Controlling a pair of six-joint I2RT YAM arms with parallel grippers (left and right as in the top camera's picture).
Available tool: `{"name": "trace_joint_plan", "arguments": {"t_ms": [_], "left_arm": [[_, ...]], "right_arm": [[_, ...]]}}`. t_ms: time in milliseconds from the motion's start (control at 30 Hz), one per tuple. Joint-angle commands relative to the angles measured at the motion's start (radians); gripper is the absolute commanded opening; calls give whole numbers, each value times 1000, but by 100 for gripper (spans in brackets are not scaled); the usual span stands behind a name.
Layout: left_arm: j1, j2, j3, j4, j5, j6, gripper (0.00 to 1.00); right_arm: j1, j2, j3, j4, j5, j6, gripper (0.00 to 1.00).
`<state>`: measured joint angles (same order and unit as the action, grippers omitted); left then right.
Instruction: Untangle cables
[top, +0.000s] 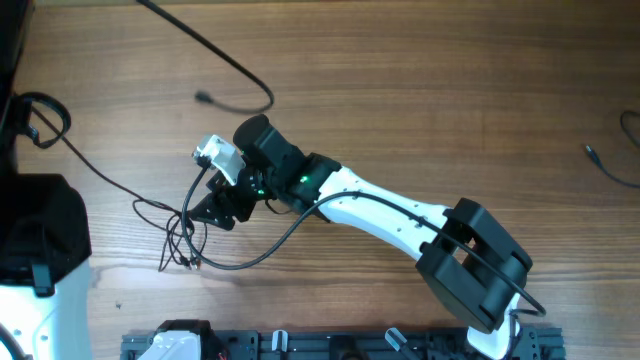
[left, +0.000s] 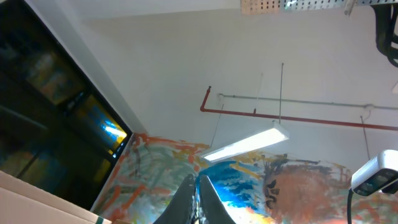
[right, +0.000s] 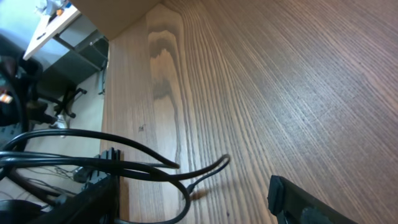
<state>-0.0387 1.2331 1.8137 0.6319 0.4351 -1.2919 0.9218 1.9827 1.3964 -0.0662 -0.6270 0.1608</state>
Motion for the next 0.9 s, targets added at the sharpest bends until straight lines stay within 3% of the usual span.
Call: {"name": "trace_joint_plan", "arguments": {"t_ms": [0, 267, 300, 333, 400, 433, 633, 767, 867], "left_arm": [[-5, 6, 20, 3, 13, 5, 4], [-5, 6, 20, 3, 13, 4, 4], [-5, 6, 20, 3, 13, 4, 4], [-5, 6, 20, 3, 13, 4, 4], [-5, 6, 20, 3, 13, 4, 4], [-5, 6, 20, 3, 13, 4, 4], [-5, 6, 20, 3, 23, 5, 4], [0, 7, 20, -1, 55, 8, 4], [14, 6, 20, -66, 78, 76, 4]], "right_arm": [[26, 23, -3, -2, 5, 27, 79], [94, 23, -3, 13, 58, 23, 77], [97, 23, -3, 14, 74, 22, 71], [103, 23, -3, 21, 101, 23, 57], [106, 23, -3, 27, 137, 25, 18], [106, 23, -3, 31, 159, 26, 4], [100, 23, -3, -6, 452, 159, 4], [51, 23, -3, -156, 689, 247, 4], [-29, 23, -3, -287, 750, 290, 4]]}}
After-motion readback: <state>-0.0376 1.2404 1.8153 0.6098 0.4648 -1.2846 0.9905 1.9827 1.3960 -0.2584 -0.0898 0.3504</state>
